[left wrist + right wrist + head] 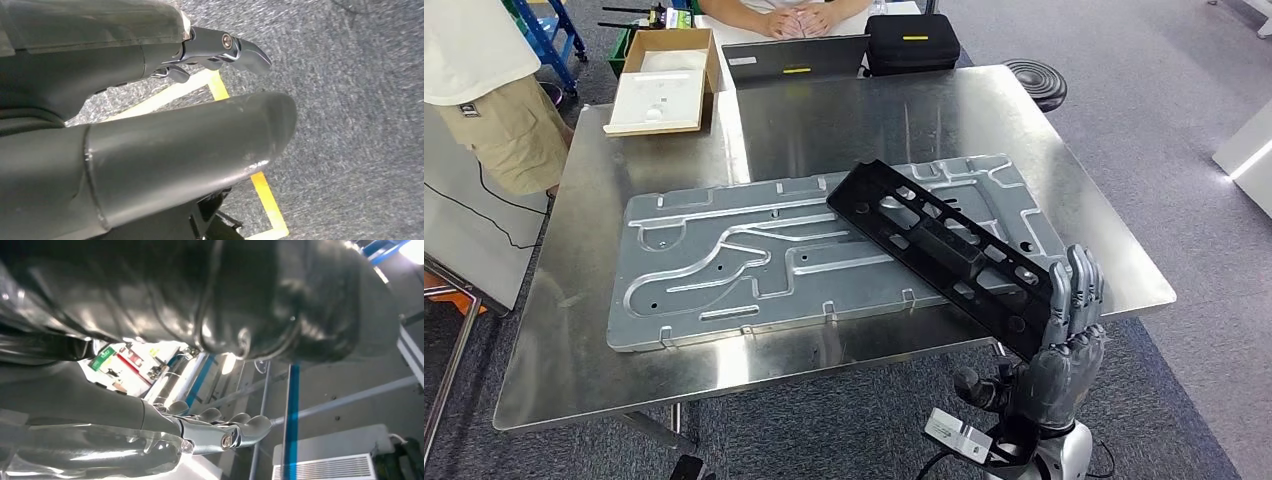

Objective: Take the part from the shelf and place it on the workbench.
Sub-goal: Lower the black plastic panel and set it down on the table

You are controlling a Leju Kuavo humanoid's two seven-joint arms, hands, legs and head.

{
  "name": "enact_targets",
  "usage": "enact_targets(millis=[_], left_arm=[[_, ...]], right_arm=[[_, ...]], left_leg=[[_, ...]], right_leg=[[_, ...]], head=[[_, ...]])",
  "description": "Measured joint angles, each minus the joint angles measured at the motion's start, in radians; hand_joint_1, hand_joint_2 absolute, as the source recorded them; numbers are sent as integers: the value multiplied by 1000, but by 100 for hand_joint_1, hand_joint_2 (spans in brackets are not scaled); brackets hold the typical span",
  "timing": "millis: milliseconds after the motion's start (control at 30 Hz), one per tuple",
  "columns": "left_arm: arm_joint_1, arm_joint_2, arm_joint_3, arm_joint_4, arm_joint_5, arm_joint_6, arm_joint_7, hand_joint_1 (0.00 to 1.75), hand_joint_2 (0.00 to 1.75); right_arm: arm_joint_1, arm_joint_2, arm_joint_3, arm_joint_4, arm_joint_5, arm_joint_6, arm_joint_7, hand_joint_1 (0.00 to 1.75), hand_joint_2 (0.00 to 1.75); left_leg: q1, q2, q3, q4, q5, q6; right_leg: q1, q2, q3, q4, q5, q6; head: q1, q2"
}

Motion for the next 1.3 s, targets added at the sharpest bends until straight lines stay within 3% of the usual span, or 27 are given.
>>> enact_targets(millis=[67, 133, 267, 333, 400, 467, 500, 600, 667, 767, 800, 867, 933, 967, 1000, 1067, 1133, 1167, 1200, 1267, 1300], left_arm=[[1, 0, 3, 0, 5, -1, 11, 0, 0], [1, 0, 7, 0, 12, -5, 25, 0, 0], [2, 1, 17, 0, 26, -23, 54, 0, 0], [3, 2, 23, 0, 30, -32, 58, 0, 0], [6, 2, 28, 0, 33, -37, 59, 0, 0], [10, 2, 30, 0, 33, -39, 59, 0, 0], [12, 2, 31, 0, 33, -39, 58, 0, 0], [10, 3, 31, 0, 33, -39, 58, 0, 0], [6, 4, 31, 0, 33, -39, 57, 0, 0], [7, 4, 32, 0, 32, -37, 56, 0, 0], [7, 4, 32, 0, 32, -37, 56, 0, 0], [4, 3, 32, 1, 32, -37, 56, 0, 0], [4, 2, 33, 1, 33, -37, 56, 0, 0], [5, 2, 33, 1, 33, -37, 56, 0, 0], [5, 2, 33, 1, 33, -37, 56, 0, 0], [5, 2, 33, 1, 33, -37, 56, 0, 0], [5, 1, 33, 1, 32, -37, 56, 0, 0], [5, 1, 33, 1, 32, -37, 56, 0, 0], [5, 1, 33, 1, 32, -37, 56, 0, 0], [5, 1, 33, 1, 32, -37, 56, 0, 0], [5, 1, 33, 1, 32, -37, 56, 0, 0]], right_arm=[[8, 5, 0, -21, -20, 0, 0, 0, 0], [14, 8, 0, -42, -52, 0, 0, 0, 0], [20, 10, -2, -77, -92, 0, 1, 0, 0], [21, 10, -2, -91, -95, 0, 1, 0, 0], [23, 10, -2, -99, -96, 0, 1, 0, 0], [26, 10, -2, -102, -96, 0, 1, 0, 0], [27, 11, -2, -104, -96, 0, 1, 0, 0], [29, 12, -2, -110, -95, 0, 1, 0, 0], [29, 12, -1, -112, -94, 0, 1, 0, 0], [29, 12, -1, -114, -93, 0, 1, 0, 0], [29, 12, -1, -114, -93, 0, 1, 0, 0], [29, 12, -1, -114, -92, 0, 1, 0, 0], [30, 12, -1, -113, -92, 0, 1, 0, 0], [30, 12, -1, -113, -92, 0, 1, 0, 0], [30, 12, -1, -113, -92, 0, 1, 0, 0], [29, 12, -1, -113, -92, 0, 1, 0, 0], [27, 12, -1, -113, -92, 0, 1, 0, 0], [27, 12, -1, -114, -92, 0, 1, 0, 0], [26, 12, -1, -114, -92, 0, 1, 0, 0], [25, 13, -1, -114, -92, 0, 1, 0, 0], [25, 13, -1, -113, -92, 0, 1, 0, 0]], left_leg=[[-1, -1, 1, 5, -4, -4], [-4, -2, 0, 11, -7, -14], [-4, -3, -5, 23, -16, -34], [-1, -3, -31, 87, -72, -43], [1, -3, -81, 221, -152, -51], [2, -3, -104, 305, -185, -54], [2, -3, -87, 288, -173, -53], [-1, -3, 42, 76, -98, -38], [-8, -3, 81, 1, -79, -28], [-9, -2, 69, -4, -55, -15], [-7, 1, 62, -8, -43, -7], [-3, 7, 40, -11, -19, 5], [-5, 9, 12, -8, 0, 9], [-6, 10, -2, -6, 9, 8], [-7, 10, -18, -1, 18, 6], [-7, 10, -44, 8, 31, 3], [-9, 8, -61, 16, 43, -4], [-9, 8, -65, 18, 50, -10], [-9, 8, -67, 18, 57, -16], [-7, 7, -72, 17, 68, -30], [-6, 5, -80, 25, 56, -35]], right_leg=[[0, -1, 68, -138, 66, -5], [3, 0, 116, -236, 99, -12], [4, 1, 116, -249, 112, -31], [0, -1, 109, -254, 120, -44], [1, -4, 96, -254, 129, -51], [3, -4, 82, -251, 138, -52], [3, -4, 75, -248, 142, -50], [3, -3, 60, -239, 154, -42], [3, -4, 57, -237, 163, -30], [1, -4, 55, -243, 177, -9], [1, -3, 48, -233, 161, -5], [-1, -1, 19, -154, 76, 1], [-2, -2, -15, -25, -15, 7], [-2, -2, -18, 19, -31, 10], [-2, -2, -5, 31, -26, 10], [-1, -2, 76, -55, 18, 5], [4, -1, 176, -197, 37, -6], [7, -1, 204, -242, 37, -12], [11, -1, 215, -265, 34, -17], [11, -3, 205, -272, 50, -30], [9, -4, 196, -276, 61, -39]], head=[[0, 0], [0, 0], [0, 0], [0, 0], [0, 0], [0, 0], [0, 0], [0, 0], [0, 0], [0, 0], [0, 0], [1, 0], [1, 0], [1, 0], [1, 0], [1, 0], [0, 0], [0, 0], [0, 0], [1, 0], [0, 0]])
